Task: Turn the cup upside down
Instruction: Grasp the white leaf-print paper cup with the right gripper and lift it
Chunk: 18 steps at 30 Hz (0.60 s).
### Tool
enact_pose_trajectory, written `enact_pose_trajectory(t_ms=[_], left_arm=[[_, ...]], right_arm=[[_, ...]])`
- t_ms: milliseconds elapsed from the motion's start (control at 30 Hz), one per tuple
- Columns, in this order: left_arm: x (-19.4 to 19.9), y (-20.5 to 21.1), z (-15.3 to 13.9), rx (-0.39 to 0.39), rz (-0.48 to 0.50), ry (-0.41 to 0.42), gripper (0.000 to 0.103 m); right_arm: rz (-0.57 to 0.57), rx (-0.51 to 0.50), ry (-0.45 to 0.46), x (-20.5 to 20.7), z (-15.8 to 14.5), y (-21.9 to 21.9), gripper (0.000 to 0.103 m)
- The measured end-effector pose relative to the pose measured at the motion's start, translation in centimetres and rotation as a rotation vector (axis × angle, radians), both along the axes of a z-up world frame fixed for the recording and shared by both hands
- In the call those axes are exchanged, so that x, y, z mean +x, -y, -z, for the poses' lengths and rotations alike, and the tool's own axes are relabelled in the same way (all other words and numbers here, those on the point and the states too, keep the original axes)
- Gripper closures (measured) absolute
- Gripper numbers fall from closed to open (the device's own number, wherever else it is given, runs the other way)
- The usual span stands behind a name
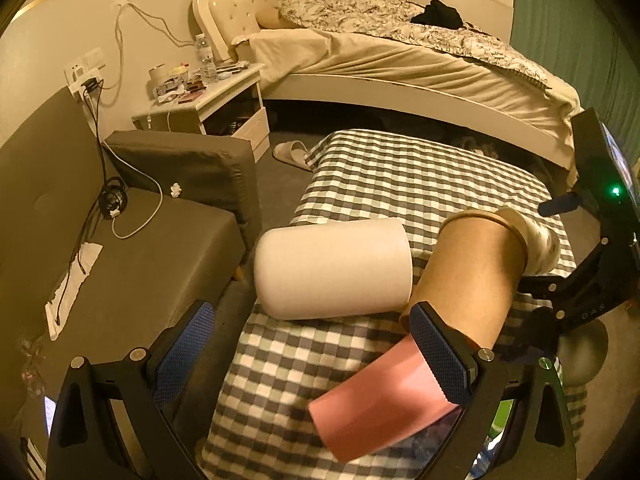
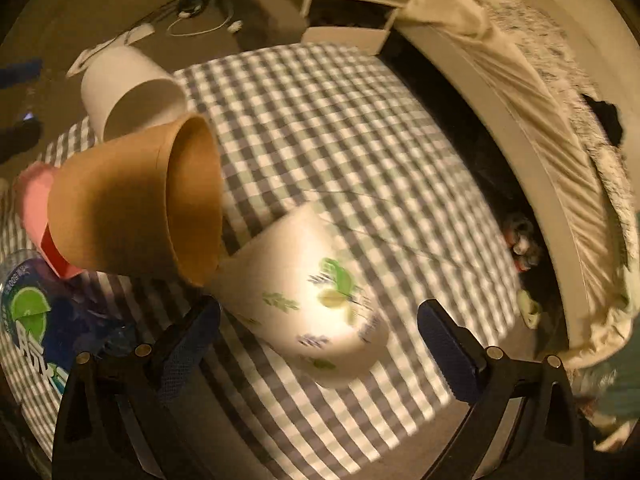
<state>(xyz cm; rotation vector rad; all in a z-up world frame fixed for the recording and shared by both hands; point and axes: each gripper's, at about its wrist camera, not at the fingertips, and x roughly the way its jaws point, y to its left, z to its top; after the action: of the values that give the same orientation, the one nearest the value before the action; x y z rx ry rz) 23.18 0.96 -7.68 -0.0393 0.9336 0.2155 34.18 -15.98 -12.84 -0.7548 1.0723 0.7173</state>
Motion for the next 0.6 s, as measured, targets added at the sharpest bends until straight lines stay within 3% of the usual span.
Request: enact_pose_trajectory(t_ms=[133,200,267,367,600], left_arm=[[0.6,0.1,0.4,0.001,0.008,-0.009,0.002],[0.8,0.0,0.6,-0.002,0.010,-0.014,0.002],[1.0,0.0,0.7,-0.005,0.008,-0.023,0.002],[0.9,-0.1,0.6,0.000,0.007,-0.023,0.002],[-0.5,0.3,-1.5,-0.014,0.024,0.001,0.002]], right_arm=[[-0.034,-0.023,-0.022,1.0,1.1,-1.0,0.005],[-0.029,-0.032,-0.036,1.6,1.8,-1.4,0.014],[-0.023,-0.041,-0.041,2.0,2.3,-1.5,0.030],[0.003,-0.016,-0.043,2.4,2.3,-1.2,0.034],[0.099,0.053,0.022,1.4,-1.5,1.7,0.037]])
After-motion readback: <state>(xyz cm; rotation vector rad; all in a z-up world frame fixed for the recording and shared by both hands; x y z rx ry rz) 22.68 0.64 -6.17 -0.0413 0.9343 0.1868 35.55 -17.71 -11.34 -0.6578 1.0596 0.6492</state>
